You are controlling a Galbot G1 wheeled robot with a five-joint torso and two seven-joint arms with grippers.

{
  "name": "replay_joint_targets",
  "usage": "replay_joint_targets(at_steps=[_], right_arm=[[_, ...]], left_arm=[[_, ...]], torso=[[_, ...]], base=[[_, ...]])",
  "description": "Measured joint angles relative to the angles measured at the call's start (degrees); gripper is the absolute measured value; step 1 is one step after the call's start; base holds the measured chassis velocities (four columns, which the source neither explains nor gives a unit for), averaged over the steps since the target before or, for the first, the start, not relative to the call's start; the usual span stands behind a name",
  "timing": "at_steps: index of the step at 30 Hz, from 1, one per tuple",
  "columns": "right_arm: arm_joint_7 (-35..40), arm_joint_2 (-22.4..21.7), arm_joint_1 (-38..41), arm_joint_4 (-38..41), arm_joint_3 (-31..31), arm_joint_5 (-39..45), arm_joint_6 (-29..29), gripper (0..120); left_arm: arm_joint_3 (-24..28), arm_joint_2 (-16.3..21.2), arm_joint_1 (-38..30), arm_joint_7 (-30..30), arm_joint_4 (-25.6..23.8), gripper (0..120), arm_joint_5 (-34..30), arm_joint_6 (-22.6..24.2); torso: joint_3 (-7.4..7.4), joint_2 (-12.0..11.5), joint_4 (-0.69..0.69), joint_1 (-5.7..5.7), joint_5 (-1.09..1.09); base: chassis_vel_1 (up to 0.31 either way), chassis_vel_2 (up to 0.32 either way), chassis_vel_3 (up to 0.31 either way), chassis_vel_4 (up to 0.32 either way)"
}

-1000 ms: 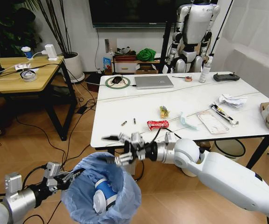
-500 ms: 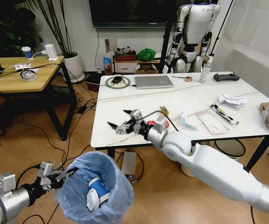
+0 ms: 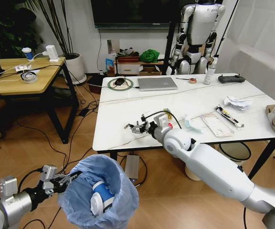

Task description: Pick up the trash bin and place the trash from the table into it.

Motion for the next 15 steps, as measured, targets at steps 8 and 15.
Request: replay_joint_targets(at_steps=[8, 15], right_arm=[[0.5, 3.0, 1.3, -3.5, -1.1, -1.2, -0.7, 100], [0.1, 4.0, 2.3, -5.6, -1.2, -1.4, -1.9, 99]], left_arm=[[0.2, 0.0, -0.3, -0.1, 0.2, 0, -0.2, 0.0], [0.3, -0.1, -0.4, -0.1, 0.6, 0, -0.3, 0.0]], torso=[[0.00, 0.0, 0.01, 0.00, -0.01], [0.00, 0.0, 0.00, 0.00, -0.01]], base=[[0.000, 0.000, 0.000, 0.000], [0.000, 0.000, 0.000, 0.000]])
